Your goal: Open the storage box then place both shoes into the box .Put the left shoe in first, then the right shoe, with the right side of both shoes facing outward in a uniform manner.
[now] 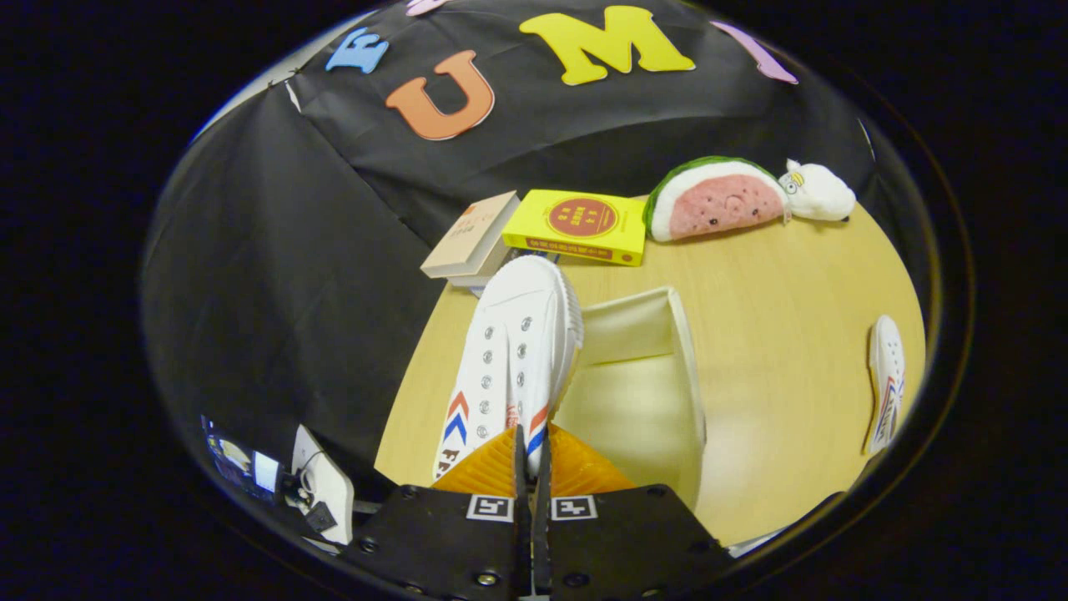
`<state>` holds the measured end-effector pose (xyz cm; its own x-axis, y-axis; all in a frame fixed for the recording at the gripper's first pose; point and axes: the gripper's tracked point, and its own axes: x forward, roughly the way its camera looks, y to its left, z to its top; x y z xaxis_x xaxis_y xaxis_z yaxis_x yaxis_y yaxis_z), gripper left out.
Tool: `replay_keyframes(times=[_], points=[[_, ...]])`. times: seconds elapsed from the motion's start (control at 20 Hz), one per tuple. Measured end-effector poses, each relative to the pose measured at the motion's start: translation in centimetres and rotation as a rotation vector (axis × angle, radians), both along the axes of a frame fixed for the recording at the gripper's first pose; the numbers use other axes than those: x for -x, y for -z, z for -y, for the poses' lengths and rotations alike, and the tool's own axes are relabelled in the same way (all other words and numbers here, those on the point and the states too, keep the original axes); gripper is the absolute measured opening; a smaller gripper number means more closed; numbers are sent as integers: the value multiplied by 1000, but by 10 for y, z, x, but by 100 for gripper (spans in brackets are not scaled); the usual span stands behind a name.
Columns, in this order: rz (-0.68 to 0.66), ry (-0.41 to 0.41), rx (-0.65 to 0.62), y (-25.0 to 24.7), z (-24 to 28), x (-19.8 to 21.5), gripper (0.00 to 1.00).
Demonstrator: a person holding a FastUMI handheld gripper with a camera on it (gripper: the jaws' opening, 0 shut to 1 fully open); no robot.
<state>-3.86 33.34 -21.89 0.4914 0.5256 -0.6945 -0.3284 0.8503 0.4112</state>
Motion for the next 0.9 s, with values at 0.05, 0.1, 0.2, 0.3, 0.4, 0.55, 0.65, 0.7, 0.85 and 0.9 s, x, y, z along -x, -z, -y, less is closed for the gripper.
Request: replay_keyframes(times=[0.05, 0.1, 0.2, 0.3, 0.4, 0.55, 0.65, 0.7, 0.85, 0.9], points=[[-8, 6, 10, 7, -3, 1, 2], [-19, 12, 19, 13, -6, 3, 2], [-38, 19, 39, 26, -8, 5, 2], [-43, 19, 61, 33, -12, 6, 2], [-31, 17, 83, 35, -15, 4, 2], [-27, 1, 114, 39, -18, 4, 2], [-16, -14, 136, 40, -18, 5, 2], [-12, -20, 144, 40, -18, 5, 2], [-8, -35, 163, 44, -15, 6, 2], [-15, -38, 165, 47, -16, 7, 2]])
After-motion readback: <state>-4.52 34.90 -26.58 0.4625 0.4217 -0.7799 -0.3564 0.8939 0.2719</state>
